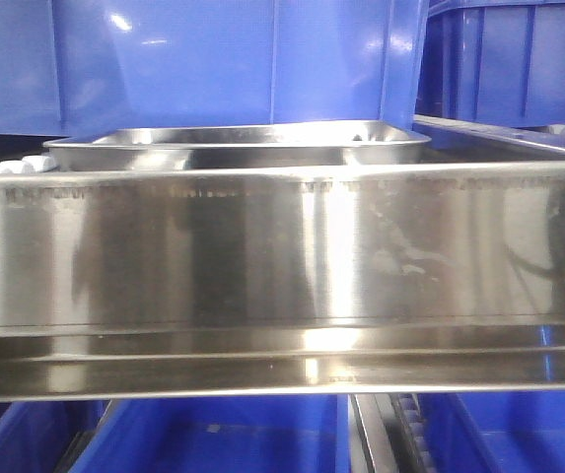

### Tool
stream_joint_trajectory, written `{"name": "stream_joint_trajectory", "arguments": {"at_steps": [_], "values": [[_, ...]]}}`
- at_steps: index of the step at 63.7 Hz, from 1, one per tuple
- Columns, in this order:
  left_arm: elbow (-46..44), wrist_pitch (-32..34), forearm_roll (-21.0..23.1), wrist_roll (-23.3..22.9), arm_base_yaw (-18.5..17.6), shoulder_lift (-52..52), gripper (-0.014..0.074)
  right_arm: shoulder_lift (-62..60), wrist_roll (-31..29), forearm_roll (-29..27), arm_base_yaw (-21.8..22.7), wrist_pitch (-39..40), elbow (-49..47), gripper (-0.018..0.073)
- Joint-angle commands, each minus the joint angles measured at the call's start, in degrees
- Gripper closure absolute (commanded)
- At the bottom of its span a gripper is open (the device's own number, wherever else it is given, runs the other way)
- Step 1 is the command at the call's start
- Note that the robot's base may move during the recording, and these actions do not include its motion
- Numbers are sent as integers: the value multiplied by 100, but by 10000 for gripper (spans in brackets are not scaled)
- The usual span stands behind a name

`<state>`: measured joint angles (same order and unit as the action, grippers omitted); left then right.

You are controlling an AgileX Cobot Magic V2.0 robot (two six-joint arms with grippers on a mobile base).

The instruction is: Stack silver trays without gaps

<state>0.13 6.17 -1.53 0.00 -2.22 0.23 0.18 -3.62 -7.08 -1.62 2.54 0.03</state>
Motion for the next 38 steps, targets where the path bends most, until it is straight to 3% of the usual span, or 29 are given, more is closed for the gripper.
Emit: {"name": "stream_joint_trajectory", "arguments": {"at_steps": [1, 20, 28, 33, 38], "values": [[-13, 130, 24, 0, -19, -23, 592, -18, -47, -21, -12, 218, -3, 638], [-13, 130, 24, 0, -19, -23, 592, -18, -47, -36, -12, 646, -3, 638], [-13, 365, 264, -79, -19, -23, 592, -18, 82, -945, -12, 689, -3, 638], [-13, 524, 746, -659, -29, -23, 592, -18, 617, -1632, -12, 624, -3, 638], [-13, 533, 1200, -1218, -29, -23, 592, -18, 957, -1788, -12, 544, -3, 638]]}}
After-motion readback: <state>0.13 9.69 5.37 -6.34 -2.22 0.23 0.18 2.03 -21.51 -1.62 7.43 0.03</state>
